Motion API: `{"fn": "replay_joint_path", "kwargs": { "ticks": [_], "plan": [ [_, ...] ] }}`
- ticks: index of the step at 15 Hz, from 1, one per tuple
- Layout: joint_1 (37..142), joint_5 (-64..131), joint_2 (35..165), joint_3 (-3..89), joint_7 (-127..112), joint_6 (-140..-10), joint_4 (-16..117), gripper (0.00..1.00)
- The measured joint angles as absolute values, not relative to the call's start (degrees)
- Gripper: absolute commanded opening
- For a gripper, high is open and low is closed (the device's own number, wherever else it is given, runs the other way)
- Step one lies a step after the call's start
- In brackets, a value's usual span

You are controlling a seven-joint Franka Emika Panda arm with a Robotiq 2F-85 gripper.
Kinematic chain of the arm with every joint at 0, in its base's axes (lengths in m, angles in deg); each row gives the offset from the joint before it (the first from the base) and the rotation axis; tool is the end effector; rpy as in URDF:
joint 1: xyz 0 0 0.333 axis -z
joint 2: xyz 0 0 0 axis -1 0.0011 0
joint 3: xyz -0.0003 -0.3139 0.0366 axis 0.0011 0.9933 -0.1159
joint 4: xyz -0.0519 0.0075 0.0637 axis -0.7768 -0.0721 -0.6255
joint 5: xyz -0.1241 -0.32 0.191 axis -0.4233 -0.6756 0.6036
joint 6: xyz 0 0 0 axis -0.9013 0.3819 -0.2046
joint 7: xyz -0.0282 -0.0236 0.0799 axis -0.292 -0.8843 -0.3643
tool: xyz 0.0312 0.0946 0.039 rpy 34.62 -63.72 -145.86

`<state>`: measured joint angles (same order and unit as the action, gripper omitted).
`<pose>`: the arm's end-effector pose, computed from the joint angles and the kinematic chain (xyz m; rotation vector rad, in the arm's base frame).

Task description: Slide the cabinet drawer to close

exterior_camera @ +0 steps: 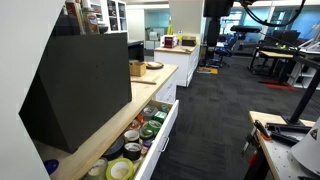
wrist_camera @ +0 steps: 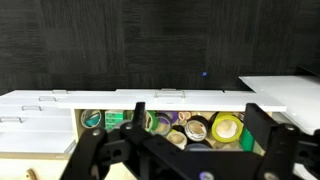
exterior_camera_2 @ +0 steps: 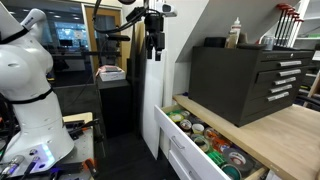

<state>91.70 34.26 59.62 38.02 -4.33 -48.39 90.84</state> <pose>0.4243 -0.0083 0.4984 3.0920 -0.0370 -0.0252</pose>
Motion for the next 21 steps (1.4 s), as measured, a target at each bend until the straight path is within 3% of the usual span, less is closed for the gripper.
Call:
{"fn": "replay_joint_path", "kwargs": {
  "ticks": [6,21],
  "plan": [
    [91.70,34.26,60.44,38.17,-3.97,-50.32,93.06,1.00],
    [91.71,33.60,77.35,40.95,5.04,-74.27,102.95,1.00]
  ]
}}
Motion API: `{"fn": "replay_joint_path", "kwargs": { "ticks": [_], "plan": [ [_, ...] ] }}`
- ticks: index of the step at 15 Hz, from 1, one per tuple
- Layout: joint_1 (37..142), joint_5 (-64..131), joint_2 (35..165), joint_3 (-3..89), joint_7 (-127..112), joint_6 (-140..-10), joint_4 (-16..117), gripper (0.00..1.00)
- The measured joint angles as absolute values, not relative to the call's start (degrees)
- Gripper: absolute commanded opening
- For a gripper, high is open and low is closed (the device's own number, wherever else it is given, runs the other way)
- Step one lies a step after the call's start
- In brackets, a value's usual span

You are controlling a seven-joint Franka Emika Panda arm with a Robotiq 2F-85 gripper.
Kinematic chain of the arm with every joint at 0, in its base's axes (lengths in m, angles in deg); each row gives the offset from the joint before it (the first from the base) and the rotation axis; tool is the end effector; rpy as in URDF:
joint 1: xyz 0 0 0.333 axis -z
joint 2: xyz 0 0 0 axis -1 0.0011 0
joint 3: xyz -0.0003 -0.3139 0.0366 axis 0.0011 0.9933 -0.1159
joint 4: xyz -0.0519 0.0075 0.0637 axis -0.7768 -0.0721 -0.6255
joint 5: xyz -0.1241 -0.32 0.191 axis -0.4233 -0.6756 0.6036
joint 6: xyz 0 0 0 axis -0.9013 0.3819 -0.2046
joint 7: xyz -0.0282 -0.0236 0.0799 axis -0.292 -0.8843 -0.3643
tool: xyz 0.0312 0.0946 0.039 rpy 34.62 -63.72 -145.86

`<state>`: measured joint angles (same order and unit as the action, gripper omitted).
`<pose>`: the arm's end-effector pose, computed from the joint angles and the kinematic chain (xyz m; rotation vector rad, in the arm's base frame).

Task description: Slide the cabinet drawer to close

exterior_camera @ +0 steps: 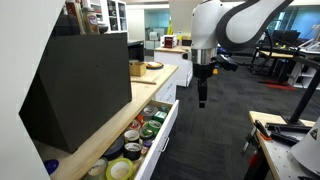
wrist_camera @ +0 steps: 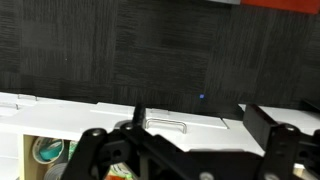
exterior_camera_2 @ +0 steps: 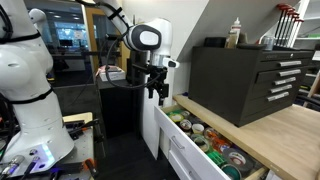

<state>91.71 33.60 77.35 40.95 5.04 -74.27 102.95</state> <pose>0.4404 -0.0291 0.3056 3.1072 0.1814 -0.1380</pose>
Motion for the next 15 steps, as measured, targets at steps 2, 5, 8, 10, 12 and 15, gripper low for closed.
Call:
{"fn": "replay_joint_path", "kwargs": {
  "ticks": [2,5,8,10,12,15],
  "plan": [
    [91.71,33.43,78.23,40.95,5.31,-74.56,102.94,1.00],
    [91.71,33.42,78.22,40.95,5.45,-74.57,102.89,1.00],
    [91.71,33.44,78.23,40.95,5.48,-74.55,102.88,1.00],
    [91.72,33.40,78.54,40.95,5.14,-74.62,102.91,1.00],
    [91.79,33.36,80.16,41.03,4.25,-76.67,103.11,1.00],
    [92.14,32.69,85.23,41.28,1.60,-83.60,103.18,1.00]
  ]
}}
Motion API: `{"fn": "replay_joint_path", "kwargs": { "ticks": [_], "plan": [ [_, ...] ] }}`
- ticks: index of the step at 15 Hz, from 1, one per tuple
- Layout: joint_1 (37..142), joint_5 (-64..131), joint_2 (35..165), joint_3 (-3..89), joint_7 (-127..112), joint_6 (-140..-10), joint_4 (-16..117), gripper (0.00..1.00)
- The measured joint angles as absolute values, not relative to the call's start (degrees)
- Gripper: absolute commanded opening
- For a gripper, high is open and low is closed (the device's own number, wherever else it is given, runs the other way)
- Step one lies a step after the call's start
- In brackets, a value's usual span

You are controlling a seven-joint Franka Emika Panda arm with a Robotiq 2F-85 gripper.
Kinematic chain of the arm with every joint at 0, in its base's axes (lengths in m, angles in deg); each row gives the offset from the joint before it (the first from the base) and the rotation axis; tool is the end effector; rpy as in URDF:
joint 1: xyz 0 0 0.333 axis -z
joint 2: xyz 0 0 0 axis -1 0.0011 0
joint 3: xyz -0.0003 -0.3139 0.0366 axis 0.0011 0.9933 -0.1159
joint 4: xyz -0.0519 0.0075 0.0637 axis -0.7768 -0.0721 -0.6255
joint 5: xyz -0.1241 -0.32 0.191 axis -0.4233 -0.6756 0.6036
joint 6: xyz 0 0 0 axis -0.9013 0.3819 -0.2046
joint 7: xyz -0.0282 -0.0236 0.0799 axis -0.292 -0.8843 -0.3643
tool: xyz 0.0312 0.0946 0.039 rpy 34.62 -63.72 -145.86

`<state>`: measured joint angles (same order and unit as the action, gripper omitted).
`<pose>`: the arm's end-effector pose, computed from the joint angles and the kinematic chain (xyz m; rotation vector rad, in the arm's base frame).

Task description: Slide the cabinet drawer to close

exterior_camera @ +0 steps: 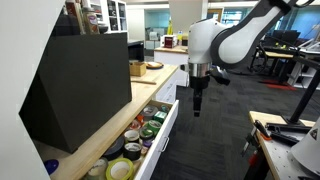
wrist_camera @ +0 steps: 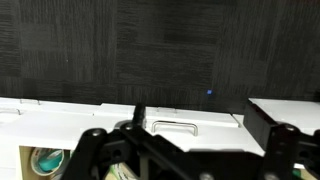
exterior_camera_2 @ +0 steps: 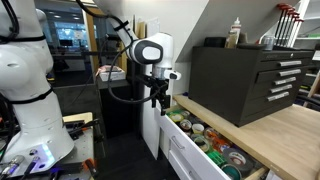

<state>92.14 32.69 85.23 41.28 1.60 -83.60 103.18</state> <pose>0.4498 -0.0346 0.2556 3.1014 0.0953 -0.1045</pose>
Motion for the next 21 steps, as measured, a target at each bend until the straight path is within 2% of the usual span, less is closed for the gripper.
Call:
{"fn": "replay_joint_path", "kwargs": {
  "ticks": [10,21],
  "plan": [
    [92.00,29.29,103.72,43.41,-4.34,-101.83,100.06,1.00],
    [92.12,33.29,116.75,41.38,-4.15,-108.38,90.38,1.00]
  ]
}}
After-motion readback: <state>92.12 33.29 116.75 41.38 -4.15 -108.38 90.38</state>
